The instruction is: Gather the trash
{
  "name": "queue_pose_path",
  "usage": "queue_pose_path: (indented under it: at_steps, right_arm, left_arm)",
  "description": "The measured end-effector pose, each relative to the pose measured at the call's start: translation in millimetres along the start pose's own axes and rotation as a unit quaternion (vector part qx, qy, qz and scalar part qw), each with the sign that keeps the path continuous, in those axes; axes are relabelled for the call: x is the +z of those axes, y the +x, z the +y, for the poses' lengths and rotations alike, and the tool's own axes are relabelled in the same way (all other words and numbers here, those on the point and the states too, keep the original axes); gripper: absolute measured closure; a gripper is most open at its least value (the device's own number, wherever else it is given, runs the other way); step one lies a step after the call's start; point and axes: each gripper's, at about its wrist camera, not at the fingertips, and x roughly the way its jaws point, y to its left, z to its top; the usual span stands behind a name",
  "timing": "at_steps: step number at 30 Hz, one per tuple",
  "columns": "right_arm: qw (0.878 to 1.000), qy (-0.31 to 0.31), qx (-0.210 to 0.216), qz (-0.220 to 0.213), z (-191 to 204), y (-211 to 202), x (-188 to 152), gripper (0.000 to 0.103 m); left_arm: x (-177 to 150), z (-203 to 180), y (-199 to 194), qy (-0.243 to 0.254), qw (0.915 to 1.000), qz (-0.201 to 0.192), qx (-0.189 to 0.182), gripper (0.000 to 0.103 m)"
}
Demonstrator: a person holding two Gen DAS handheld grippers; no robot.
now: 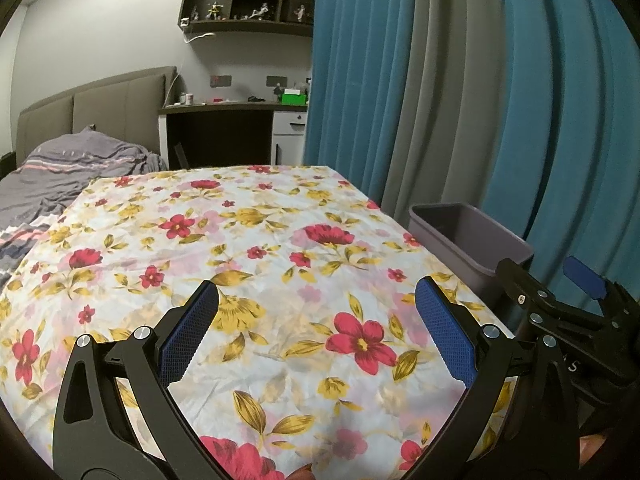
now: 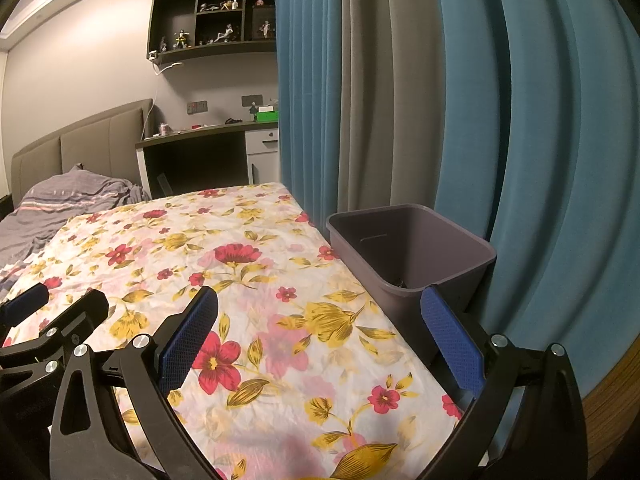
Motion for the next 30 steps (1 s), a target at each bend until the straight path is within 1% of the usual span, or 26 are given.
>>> queue_pose_path:
  at_steps: [30]
  right_arm:
    - [1.0, 0.001, 0.001, -0.002, -0.9, -0.2, -0.3, 0.006]
  left_arm:
    - [0.6, -2.1, -0.2, 0.001, 1.0, 0.0, 0.0, 0.006]
